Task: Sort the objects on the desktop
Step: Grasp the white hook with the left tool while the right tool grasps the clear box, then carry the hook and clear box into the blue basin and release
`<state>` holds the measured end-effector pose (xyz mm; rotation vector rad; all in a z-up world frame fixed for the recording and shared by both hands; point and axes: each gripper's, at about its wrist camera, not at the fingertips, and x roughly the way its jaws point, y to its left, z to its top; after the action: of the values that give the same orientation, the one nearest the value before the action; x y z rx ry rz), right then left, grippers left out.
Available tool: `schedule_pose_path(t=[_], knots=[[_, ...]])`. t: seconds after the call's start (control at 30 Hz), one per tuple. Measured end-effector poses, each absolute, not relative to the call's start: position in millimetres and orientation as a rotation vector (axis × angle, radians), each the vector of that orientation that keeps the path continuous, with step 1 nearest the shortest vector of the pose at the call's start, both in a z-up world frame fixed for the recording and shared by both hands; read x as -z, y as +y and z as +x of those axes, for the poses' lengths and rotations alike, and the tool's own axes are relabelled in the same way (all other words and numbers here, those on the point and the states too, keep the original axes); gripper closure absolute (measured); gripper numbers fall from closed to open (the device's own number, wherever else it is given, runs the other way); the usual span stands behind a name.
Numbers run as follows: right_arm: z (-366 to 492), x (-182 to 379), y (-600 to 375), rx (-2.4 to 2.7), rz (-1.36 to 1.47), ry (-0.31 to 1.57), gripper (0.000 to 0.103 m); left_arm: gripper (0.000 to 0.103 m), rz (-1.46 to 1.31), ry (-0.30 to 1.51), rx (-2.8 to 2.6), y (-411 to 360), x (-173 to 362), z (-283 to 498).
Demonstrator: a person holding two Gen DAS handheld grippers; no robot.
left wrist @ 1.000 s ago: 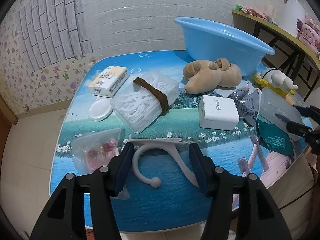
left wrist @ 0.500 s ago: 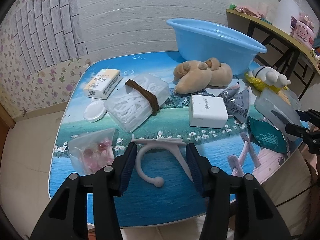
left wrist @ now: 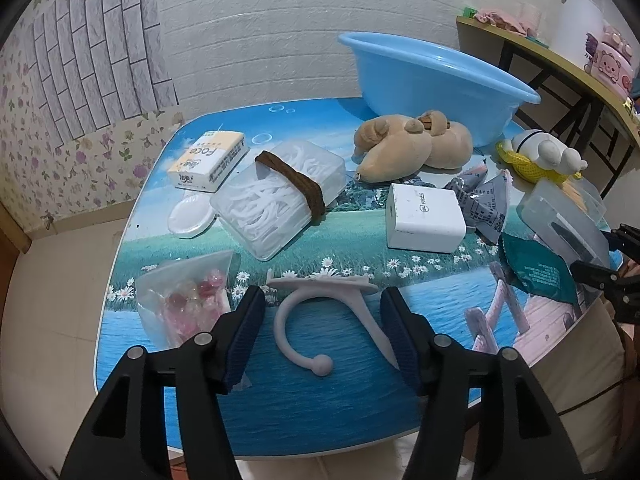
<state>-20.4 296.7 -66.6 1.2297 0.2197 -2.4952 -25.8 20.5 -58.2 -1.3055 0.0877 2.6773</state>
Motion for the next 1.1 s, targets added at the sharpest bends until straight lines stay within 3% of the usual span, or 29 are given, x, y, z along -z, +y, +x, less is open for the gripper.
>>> schedule_pose_path(t=[0.1,0.13,0.3,1.1], knots=[[-22.7,66.9,297.8,2.506,1.228,0.207,0.037,0.047,-1.302,0.096,-2.681,22.5,58.4,-25.9],[-22.6,66.8,298.5,2.505,1.224,0.199,0.037,0.054,-1.296,0.096,-2.683,22.9,57.9,-25.7],[-21.4,62.1,305.3,2.492,1.203,0.115,0.041,0.054,-1.303,0.104,-2.695,22.3,57.4,-26.4],[5.9,-15.3,273.8,2.437,0.827,0.127,0.042,0.054,-1.128,0.088,-2.712,53.9,-23.8,-30.8]])
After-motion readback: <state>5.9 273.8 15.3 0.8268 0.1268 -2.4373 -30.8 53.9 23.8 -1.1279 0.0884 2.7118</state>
